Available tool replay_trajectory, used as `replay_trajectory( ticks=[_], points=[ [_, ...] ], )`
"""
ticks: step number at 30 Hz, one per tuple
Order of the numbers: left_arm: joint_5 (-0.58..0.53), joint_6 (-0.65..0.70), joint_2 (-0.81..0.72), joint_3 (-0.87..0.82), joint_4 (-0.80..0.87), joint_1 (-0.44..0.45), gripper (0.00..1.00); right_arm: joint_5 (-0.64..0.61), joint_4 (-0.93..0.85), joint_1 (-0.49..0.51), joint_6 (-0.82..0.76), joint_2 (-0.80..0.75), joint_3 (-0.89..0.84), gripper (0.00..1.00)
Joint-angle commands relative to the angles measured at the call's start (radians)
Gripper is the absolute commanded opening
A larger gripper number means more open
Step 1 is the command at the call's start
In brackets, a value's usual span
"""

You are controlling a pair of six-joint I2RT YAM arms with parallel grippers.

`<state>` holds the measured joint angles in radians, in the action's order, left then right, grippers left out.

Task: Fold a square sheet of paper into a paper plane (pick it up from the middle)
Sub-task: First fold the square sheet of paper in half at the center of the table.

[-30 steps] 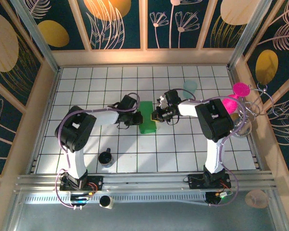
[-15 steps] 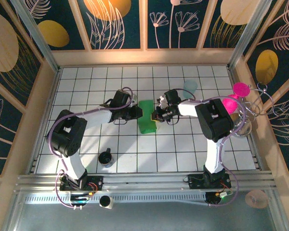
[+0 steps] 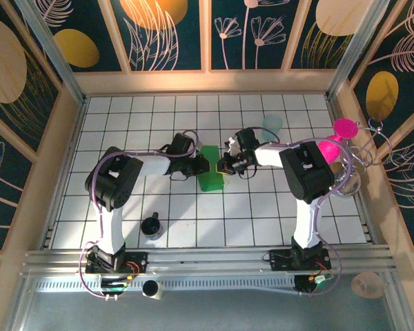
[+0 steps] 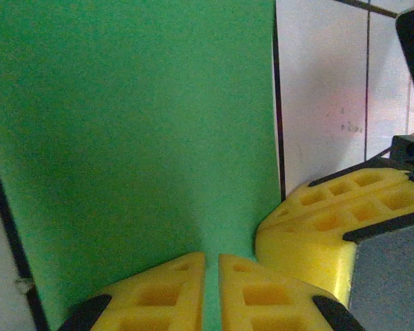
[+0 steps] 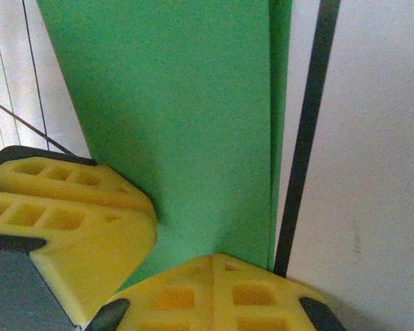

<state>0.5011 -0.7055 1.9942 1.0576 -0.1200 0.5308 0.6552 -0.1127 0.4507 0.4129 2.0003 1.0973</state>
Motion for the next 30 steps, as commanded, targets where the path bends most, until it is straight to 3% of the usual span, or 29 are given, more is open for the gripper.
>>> replay_trajectory(
  ticks=[1, 9, 16, 21, 30],
  points=[
    [-0.056, 0.017, -0.015, -0.077, 0.024, -0.076, 0.16, -0.224, -0.171, 0.005, -0.04, 0.124, -0.073, 0.0],
    [-0.127, 0.09, -0.11, -0.091, 0.123, -0.163, 0.16, -0.218, -0.174, 0.005, -0.043, 0.124, -0.06, 0.0],
    [-0.033, 0.04, -0.204, -0.047, 0.065, -0.126, 0.16, -0.185, -0.173, 0.033, -0.059, 0.14, -0.011, 0.0],
    [0.023, -0.006, -0.169, -0.03, -0.007, -0.077, 0.16, -0.158, -0.163, 0.052, -0.053, 0.153, 0.025, 0.0],
    [-0.004, 0.014, -0.063, 0.009, 0.016, -0.058, 0.15, -0.188, -0.179, 0.048, -0.056, 0.161, 0.021, 0.0]
  ],
)
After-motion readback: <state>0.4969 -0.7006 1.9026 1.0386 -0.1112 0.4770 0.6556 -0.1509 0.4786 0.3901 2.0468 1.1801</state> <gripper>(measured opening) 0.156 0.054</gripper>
